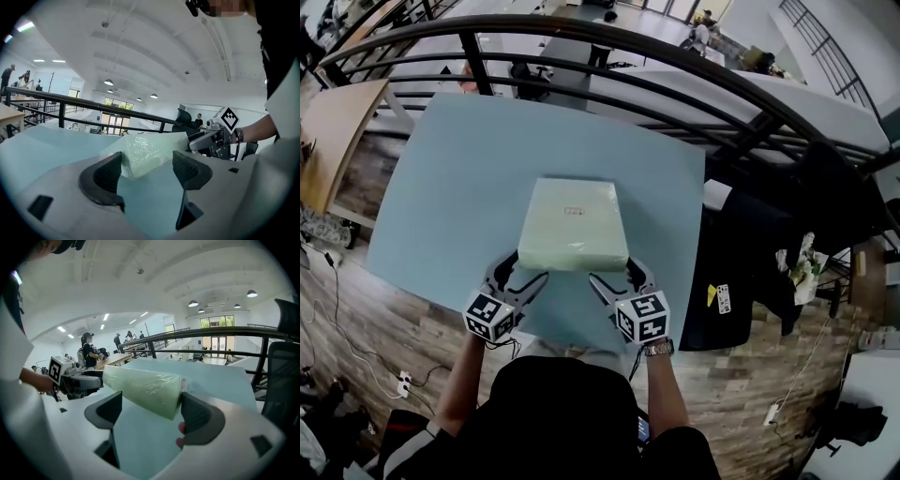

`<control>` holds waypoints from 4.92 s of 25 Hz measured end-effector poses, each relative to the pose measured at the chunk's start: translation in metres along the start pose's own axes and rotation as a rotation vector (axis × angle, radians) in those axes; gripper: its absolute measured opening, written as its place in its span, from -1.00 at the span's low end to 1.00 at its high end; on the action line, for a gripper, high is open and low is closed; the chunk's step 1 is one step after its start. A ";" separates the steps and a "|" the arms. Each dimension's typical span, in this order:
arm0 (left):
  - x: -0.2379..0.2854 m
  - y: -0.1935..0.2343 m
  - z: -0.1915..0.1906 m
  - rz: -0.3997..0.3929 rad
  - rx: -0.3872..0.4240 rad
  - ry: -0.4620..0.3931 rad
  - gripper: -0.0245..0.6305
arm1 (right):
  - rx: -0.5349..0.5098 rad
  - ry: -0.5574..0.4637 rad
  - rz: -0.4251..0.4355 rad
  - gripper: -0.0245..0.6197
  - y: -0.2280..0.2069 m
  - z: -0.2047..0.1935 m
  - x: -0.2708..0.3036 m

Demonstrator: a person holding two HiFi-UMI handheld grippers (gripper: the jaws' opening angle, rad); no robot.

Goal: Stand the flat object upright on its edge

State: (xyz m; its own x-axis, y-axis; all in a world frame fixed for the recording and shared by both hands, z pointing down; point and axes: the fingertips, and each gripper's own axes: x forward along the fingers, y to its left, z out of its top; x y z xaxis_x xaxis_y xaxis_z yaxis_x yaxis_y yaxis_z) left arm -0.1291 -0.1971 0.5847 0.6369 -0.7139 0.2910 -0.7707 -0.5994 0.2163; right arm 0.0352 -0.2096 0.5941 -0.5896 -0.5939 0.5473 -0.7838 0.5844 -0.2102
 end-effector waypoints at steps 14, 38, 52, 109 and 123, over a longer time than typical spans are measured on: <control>0.009 -0.011 0.027 -0.004 0.040 -0.029 0.06 | 0.015 -0.055 -0.014 0.21 -0.008 0.021 -0.022; 0.019 -0.029 0.060 -0.038 0.074 -0.078 0.06 | 0.010 -0.123 -0.060 0.21 -0.014 0.042 -0.056; 0.017 -0.039 0.075 -0.063 0.097 -0.083 0.06 | -0.003 -0.168 -0.091 0.21 -0.013 0.057 -0.073; -0.006 -0.039 0.078 -0.074 0.116 -0.071 0.06 | 0.042 -0.226 -0.176 0.21 0.005 0.062 -0.080; -0.003 -0.033 0.078 -0.032 0.092 -0.127 0.06 | 0.023 -0.255 -0.214 0.21 0.002 0.061 -0.076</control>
State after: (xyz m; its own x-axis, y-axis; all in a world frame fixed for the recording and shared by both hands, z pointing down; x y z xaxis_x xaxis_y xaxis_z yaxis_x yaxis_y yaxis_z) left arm -0.1040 -0.2030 0.5039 0.6628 -0.7307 0.1639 -0.7488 -0.6489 0.1353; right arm 0.0665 -0.1973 0.5024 -0.4386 -0.8229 0.3611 -0.8976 0.4203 -0.1325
